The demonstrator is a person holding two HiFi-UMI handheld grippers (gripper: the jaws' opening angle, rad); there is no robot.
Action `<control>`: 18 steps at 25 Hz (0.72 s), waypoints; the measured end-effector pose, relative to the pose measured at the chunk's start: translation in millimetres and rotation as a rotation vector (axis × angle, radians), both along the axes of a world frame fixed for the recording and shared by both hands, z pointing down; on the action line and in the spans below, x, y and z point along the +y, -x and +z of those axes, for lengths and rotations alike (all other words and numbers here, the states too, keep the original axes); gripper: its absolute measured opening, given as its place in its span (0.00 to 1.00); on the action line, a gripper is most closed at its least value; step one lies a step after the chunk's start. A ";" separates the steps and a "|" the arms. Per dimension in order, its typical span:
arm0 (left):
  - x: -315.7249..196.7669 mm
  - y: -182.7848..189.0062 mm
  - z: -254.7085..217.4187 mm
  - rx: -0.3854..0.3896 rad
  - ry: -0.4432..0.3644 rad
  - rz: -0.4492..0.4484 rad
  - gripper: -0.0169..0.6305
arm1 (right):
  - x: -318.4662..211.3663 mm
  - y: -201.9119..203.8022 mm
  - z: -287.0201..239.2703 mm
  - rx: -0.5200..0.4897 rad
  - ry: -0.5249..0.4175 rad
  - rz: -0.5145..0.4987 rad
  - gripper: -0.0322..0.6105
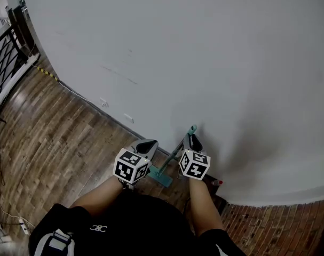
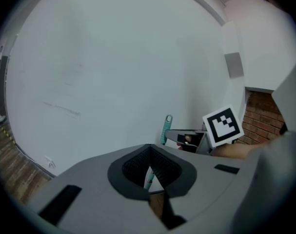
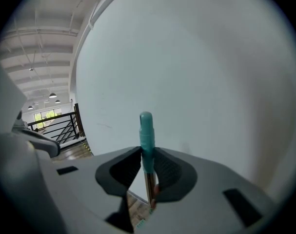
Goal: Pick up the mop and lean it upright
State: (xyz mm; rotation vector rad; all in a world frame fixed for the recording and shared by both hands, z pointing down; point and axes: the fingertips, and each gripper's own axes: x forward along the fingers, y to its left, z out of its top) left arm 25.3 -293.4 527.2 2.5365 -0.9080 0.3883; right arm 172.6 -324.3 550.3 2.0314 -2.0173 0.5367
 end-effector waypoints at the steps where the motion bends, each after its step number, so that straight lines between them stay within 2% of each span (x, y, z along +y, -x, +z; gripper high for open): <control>1: 0.2 1.4 -0.2 -0.001 0.000 0.001 0.02 | -6.9 -3.7 1.4 -0.002 0.006 0.012 0.19; 13: -5.2 20.6 -2.5 -0.001 -0.005 -0.015 0.02 | -64.0 -38.2 15.2 0.034 0.086 0.132 0.18; 18: -7.4 23.1 -4.5 0.001 -0.008 -0.011 0.02 | -70.6 -40.2 28.8 0.087 0.138 0.119 0.18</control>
